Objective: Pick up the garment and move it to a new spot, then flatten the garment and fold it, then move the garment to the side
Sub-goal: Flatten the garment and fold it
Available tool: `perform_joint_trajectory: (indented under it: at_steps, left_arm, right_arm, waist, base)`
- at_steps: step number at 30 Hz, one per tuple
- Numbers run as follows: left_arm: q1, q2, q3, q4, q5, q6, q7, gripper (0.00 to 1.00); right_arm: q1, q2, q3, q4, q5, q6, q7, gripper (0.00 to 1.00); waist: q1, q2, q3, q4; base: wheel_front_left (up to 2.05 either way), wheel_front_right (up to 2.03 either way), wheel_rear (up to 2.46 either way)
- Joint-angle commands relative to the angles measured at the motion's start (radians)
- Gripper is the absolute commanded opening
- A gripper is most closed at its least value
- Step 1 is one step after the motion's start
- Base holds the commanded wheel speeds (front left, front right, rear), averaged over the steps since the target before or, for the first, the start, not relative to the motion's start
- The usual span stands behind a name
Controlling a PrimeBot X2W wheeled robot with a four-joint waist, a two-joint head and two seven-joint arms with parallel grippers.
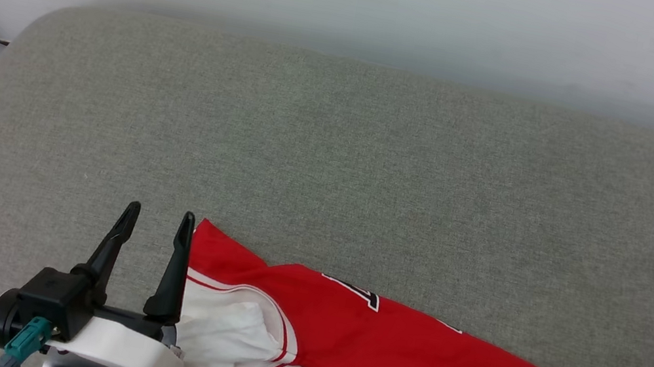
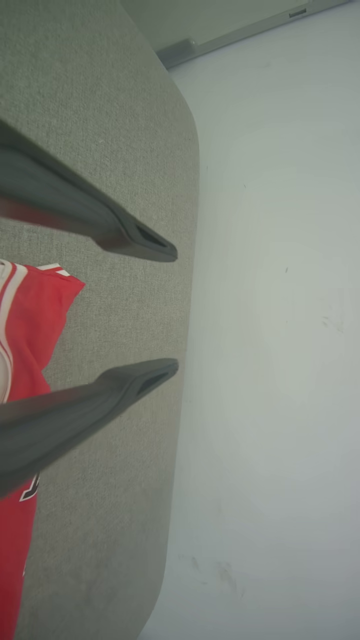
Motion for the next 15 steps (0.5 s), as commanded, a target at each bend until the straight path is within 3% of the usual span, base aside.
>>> perform_joint_trajectory:
  at_steps: [1, 3, 15]
  left_arm:
    - [-0.013, -0.004, 0.004, 0.000, 0.005, -0.002, -0.006, 1.00]
    - [-0.016, -0.009, 0.009, 0.001, 0.010, -0.004, -0.007, 1.00]
    - [0.031, 0.013, 0.023, 0.021, 0.045, 0.014, -0.004, 1.00]
  right_arm:
    - [0.004, 0.028, 0.031, 0.030, 0.020, 0.000, 0.021, 0.43]
    - [0.004, 0.035, 0.051, 0.042, 0.033, 0.001, 0.027, 0.00]
    - [-0.051, -0.015, 0.030, -0.011, 0.059, 0.000, -0.006, 0.00]
  waist:
    - [-0.0001, 0.0000, 0.008, 0.006]
    - [-0.0001, 0.0000, 0.010, 0.005]
    - [-0.0001, 0.0000, -0.058, -0.040]
  base:
    - [0.00, 0.00, 0.00]
    - [0.00, 0.00, 0.00]
    - [0.00, 0.00, 0.00]
